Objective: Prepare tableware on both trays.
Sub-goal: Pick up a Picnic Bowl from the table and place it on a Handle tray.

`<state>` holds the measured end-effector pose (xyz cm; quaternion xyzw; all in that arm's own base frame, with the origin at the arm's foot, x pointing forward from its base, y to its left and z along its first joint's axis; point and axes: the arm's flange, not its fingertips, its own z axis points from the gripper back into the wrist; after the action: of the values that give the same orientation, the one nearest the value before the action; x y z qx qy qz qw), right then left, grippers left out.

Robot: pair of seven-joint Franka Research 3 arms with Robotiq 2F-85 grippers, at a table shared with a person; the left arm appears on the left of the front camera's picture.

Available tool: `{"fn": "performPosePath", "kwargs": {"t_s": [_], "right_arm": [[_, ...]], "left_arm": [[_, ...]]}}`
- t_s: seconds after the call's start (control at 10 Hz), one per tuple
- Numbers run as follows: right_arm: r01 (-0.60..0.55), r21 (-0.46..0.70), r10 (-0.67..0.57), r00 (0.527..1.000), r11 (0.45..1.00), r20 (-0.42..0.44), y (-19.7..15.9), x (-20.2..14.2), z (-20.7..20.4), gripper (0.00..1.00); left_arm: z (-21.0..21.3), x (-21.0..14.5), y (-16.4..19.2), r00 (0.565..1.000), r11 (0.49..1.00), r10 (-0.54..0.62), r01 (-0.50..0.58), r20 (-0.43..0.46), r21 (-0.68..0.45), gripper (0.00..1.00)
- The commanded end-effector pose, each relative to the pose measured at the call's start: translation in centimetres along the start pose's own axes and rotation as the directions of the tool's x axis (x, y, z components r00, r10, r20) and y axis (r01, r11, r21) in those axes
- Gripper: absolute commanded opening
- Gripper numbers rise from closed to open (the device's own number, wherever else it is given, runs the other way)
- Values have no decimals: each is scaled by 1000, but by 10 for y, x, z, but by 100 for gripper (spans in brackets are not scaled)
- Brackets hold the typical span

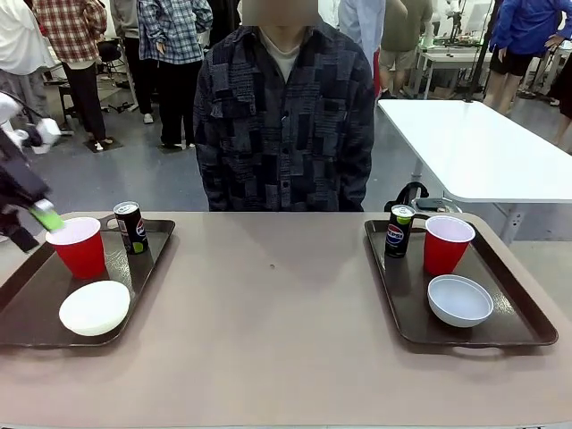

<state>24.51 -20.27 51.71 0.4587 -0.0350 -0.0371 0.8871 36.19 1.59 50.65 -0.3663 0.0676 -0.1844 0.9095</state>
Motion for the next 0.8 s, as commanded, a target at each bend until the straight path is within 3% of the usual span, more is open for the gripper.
{"fn": "performPosePath", "kwargs": {"t_s": [0.0,0.3,0.6,0.7], "right_arm": [[-13,11,13,1000,1000,3,-1,-1,0,98],[-13,11,13,1000,1000,3,-1,-1,0,98],[-13,11,13,1000,1000,3,-1,-1,0,98],[-13,11,13,1000,1000,3,-1,-1,0,98]], "left_arm": [[35,-13,27,999,967,22,-28,-25,-255,100],[56,-48,71,992,918,97,-57,82,-393,100],[51,-78,80,938,940,222,-135,264,-313,100],[57,-84,82,930,945,230,-142,287,-295,100]]}}
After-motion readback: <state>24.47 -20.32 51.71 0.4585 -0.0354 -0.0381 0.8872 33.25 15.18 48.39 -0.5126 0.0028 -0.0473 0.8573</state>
